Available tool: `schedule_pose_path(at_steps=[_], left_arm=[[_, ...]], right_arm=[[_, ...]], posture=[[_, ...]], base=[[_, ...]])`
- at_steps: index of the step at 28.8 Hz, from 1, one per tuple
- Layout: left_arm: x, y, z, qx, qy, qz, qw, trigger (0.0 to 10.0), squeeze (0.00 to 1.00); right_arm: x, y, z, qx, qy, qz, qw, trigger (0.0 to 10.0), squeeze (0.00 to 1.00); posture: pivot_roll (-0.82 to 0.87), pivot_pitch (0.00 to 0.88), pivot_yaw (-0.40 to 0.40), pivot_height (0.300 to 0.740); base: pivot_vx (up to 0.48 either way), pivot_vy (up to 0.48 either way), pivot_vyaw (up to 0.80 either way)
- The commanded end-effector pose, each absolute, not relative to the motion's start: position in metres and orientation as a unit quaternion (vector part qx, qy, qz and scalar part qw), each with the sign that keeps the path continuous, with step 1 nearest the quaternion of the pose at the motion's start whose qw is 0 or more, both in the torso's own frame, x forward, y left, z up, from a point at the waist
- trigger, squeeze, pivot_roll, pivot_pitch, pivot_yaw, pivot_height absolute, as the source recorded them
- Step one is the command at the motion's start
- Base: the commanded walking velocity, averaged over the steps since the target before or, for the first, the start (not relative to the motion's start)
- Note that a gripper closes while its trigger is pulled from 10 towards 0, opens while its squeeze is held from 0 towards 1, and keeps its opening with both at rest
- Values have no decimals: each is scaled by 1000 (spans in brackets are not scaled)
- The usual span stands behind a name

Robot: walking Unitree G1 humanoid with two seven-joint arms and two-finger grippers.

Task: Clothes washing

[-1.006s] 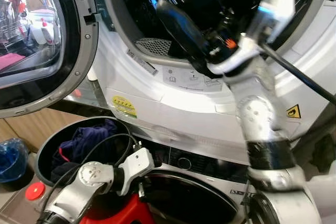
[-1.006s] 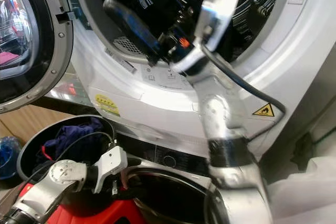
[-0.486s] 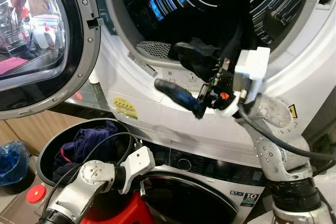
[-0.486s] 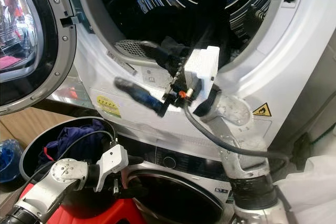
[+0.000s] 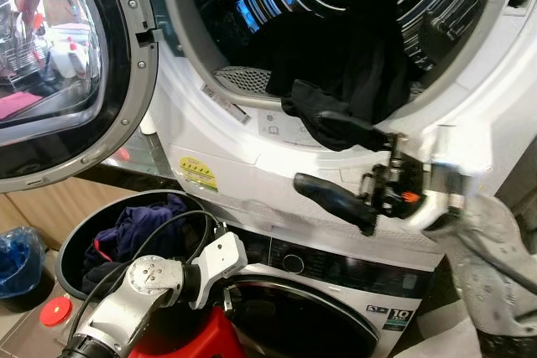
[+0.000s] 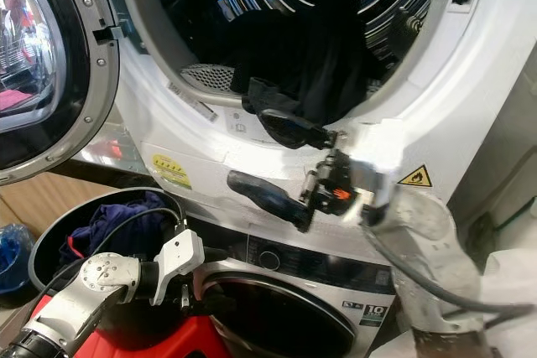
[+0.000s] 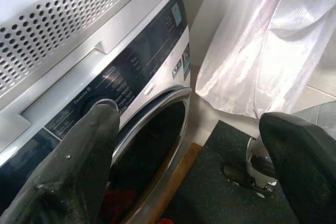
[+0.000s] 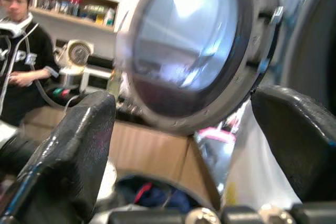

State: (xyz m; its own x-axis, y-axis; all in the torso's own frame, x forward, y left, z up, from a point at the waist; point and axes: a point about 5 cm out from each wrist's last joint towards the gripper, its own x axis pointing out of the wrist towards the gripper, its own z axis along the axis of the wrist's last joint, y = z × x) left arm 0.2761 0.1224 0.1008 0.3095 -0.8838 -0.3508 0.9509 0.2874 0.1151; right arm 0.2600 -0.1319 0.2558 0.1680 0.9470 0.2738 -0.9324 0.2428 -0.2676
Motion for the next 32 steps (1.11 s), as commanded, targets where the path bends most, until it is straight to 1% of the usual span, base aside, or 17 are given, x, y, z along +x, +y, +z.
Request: schedule_pose_path(at_steps=[1, 2, 4, 6, 8, 9, 11, 14, 16, 18, 24, 26, 30, 32], left_arm=[[278, 124, 105, 155, 104, -575, 796, 10000, 0], [279, 124, 106, 155, 103, -575, 797, 10000, 0], [280, 124, 107, 156, 102, -573, 798, 10000, 0], [280, 124, 107, 158, 101, -573, 798, 10000, 0], [281, 125, 107, 159, 99, -569, 800, 10000, 0], [281, 125, 107, 159, 99, -569, 800, 10000, 0], [282, 126, 108, 162, 95, -564, 804, 10000, 0], [282, 126, 109, 163, 92, -561, 806, 10000, 0], [284, 126, 111, 167, 85, -555, 810, 10000, 0], [285, 126, 111, 168, 83, -552, 812, 10000, 0], [290, 126, 117, 178, 64, -536, 823, 10000, 0], [291, 126, 117, 178, 62, -533, 825, 10000, 0], [295, 127, 119, 185, 54, -519, 833, 10000, 0], [295, 127, 120, 185, 53, -518, 833, 10000, 0]], right_arm=[[261, -129, 250, -46, -172, 617, 766, 10000, 0], [267, -131, 241, -69, -143, 599, 785, 10000, 0], [274, -131, 231, -102, -113, 582, 798, 10000, 0], [282, -131, 225, -113, -101, 561, 814, 10000, 0], [300, -132, 220, -157, -91, 501, 846, 10000, 0], [300, -132, 220, -157, -91, 501, 846, 10000, 0], [309, -130, 226, -140, -108, 473, 863, 10000, 0], [313, -126, 232, -137, -127, 457, 870, 10000, 0], [321, -124, 239, -135, -143, 431, 880, 10000, 0], [324, -124, 242, -137, -148, 422, 884, 10000, 0], [338, -125, 260, -155, -179, 358, 903, 10000, 0], [340, -125, 262, -159, -179, 352, 905, 10000, 0], [354, -117, 269, -213, -160, 319, 910, 10000, 0], [355, -115, 269, -220, -160, 316, 909, 10000, 0]], posture=[[-58, 0, 98, 740], [-59, 0, 99, 740], [-58, 0, 100, 740], [-54, 0, 100, 740], [-51, 0, 101, 740], [-51, 0, 101, 740], [-46, 0, 101, 740], [-46, 0, 101, 740], [-42, 0, 102, 740], [-41, 0, 102, 740], [-34, 0, 101, 740], [-33, 0, 100, 740], [-24, 0, 99, 740], [-24, 0, 99, 740]], base=[[0, 0, 0], [0, 0, 0], [0, 0, 0], [0, 0, 0], [0, 0, 0], [0, 0, 0], [0, 0, 0], [0, 0, 0], [0, 0, 0], [0, 0, 0], [0, 0, 0], [0, 0, 0], [0, 0, 0], [0, 0, 0]])
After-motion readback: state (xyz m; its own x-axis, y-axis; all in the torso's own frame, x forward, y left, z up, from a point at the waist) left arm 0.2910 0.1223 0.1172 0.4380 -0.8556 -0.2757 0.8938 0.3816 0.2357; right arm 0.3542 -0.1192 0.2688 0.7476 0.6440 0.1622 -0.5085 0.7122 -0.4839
